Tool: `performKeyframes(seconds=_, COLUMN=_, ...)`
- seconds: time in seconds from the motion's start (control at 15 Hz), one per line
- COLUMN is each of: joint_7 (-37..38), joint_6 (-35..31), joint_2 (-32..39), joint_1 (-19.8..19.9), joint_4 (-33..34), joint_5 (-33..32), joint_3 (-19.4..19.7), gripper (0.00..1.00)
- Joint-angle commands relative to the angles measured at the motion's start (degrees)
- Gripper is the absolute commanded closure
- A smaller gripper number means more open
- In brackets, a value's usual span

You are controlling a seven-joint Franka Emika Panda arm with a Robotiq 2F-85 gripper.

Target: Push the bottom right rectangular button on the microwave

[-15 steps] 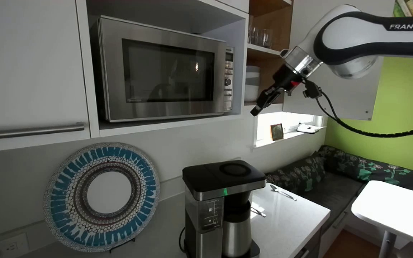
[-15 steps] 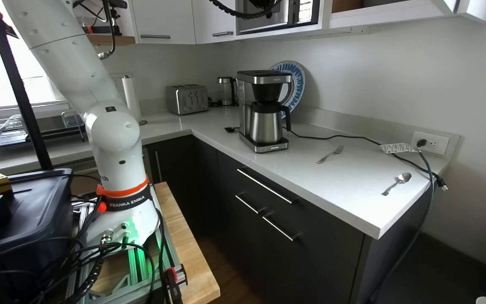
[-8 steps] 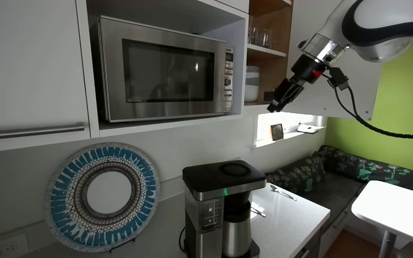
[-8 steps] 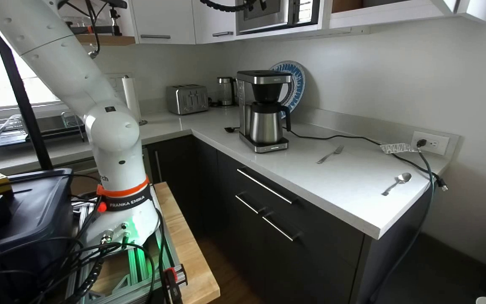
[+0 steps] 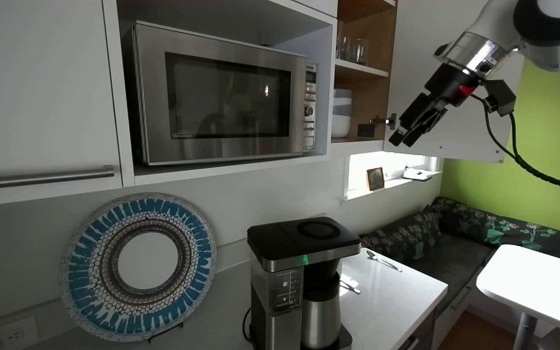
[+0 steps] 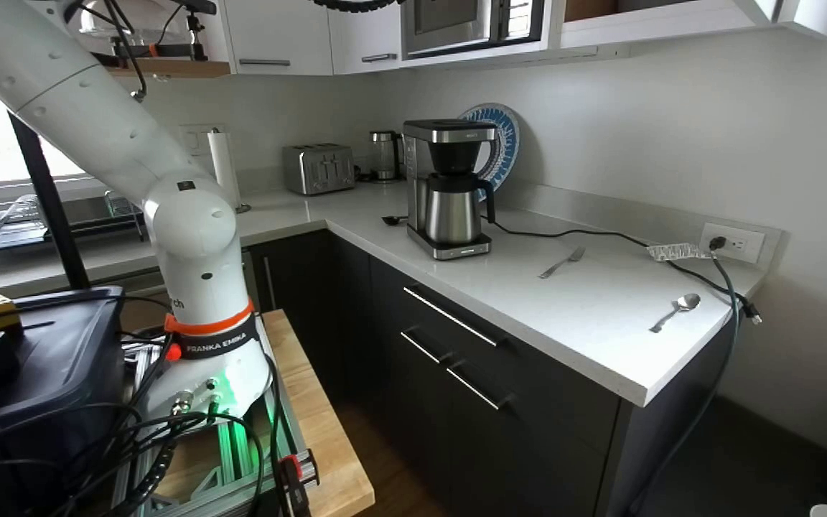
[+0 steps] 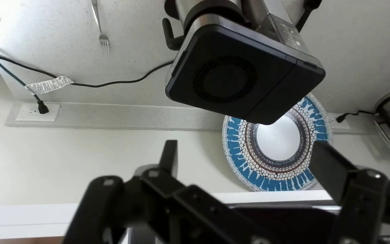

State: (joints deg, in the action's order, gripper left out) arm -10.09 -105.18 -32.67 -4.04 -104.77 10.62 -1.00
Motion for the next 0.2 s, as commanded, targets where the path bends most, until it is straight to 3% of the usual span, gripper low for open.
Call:
performKeyframes(seconds=0.0, joint_7=0.32, joint_6=0.13, joint_2=-0.06, joint_1=-0.67, joint_4=-0.04, joint_5=-0.41, joint_3=0.39, gripper=0.00)
performKeyframes(seconds=0.13, joint_7=0.33, joint_6=0.12, joint_2=-0.06, joint_1=-0.66, joint_4=-0.33, joint_5=-0.41, joint_3=0.39, gripper=0.00)
